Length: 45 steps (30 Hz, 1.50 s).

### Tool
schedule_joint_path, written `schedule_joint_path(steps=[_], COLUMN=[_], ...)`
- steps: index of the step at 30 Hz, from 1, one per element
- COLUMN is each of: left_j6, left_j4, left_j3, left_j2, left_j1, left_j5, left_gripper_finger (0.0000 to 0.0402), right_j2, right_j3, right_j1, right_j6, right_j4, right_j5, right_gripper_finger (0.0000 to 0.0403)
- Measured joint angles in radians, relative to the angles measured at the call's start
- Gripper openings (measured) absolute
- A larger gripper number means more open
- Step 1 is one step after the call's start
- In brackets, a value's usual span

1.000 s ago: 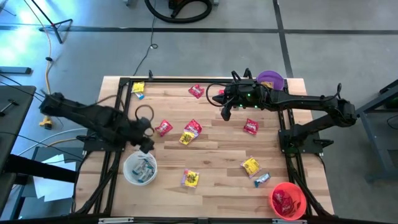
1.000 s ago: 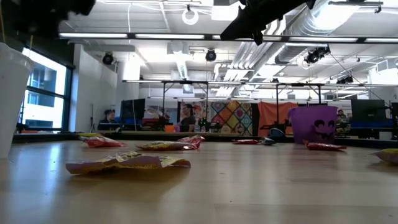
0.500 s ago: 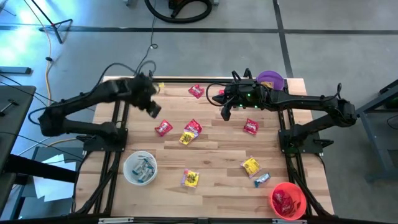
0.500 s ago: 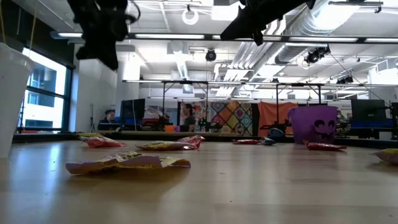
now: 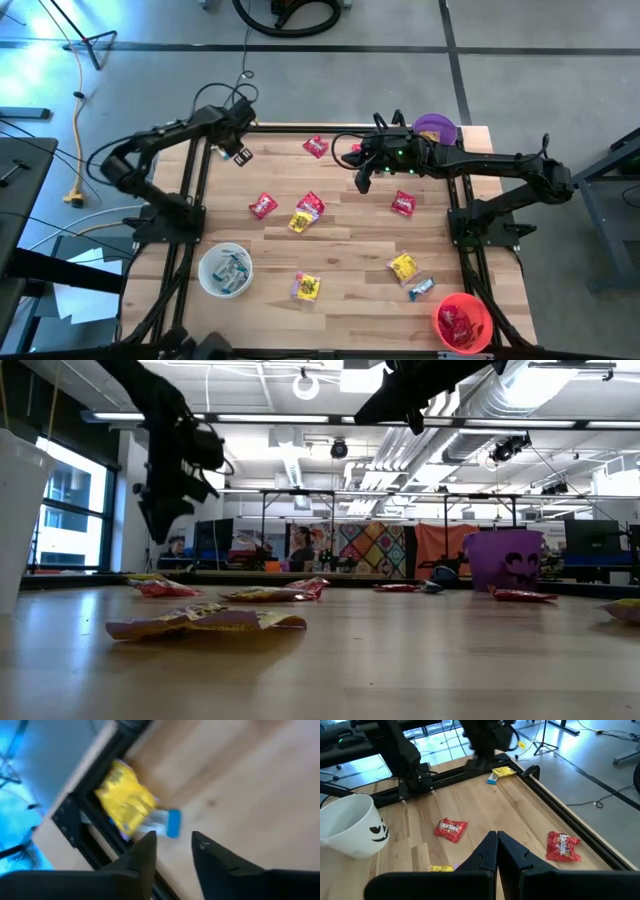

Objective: Sort candy
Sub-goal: Put the yellow candy into the purple bin

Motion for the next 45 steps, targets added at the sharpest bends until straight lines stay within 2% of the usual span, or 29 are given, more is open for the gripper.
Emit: schedule_joint_path(steps=[4,9,15,20,29,34,36,40,42,45], left_j6=[0.016,0.019,0.025,0.048,0.045,0.042,0.045,0.049,0.032,-0.003], left_j4=[0.058,0.058,0.133,0.164,0.116,0.111,0.106,0.118,0.116,0.124], left_j3=[0.0,0.0,0.019,0.066,0.106,0.113,0.124,0.143,0.148,0.154], left_j2=[0.074,0.169,0.24,0.301,0.399,0.385,0.371,0.32,0.285,0.211], left_j1=[0.055,0.094,0.104,0.13,0.177,0.183,0.185,0.184,0.182,0.174], left_j5=[0.011,-0.005,-0.093,-0.066,-0.052,-0.025,-0.006,0.1,0.16,0.269], left_gripper_finger=[0.0154,0.0179,0.0184,0.0184,0.0182,0.0141,0.0106,0.0022,0.0008,0.0008], right_j2=[0.0,0.0,0.0,0.0,0.0,0.0,0.0,-0.004,-0.004,-0.018], right_j3=[0.0,0.0,0.0,0.0,0.0,0.0,0.0,0.0,0.004,0.008], right_j1=[0.0,0.0,0.0,0.0,0.0,0.0,0.0,-0.005,-0.011,-0.021], right_j6=[0.0,0.0,0.0,0.003,0.026,0.026,0.026,0.026,0.026,0.024], right_j4=[0.0,0.0,0.0,0.0,0.0,0.0,0.0,0.0,-0.009,-0.006], right_j5=[0.0,0.0,0.0,0.001,0.023,0.026,0.026,0.02,0.0,-0.009], right_gripper_finger=[0.0,0.0,0.0,0.0,0.0,0.0,0.0,0.0,0.0,0.0])
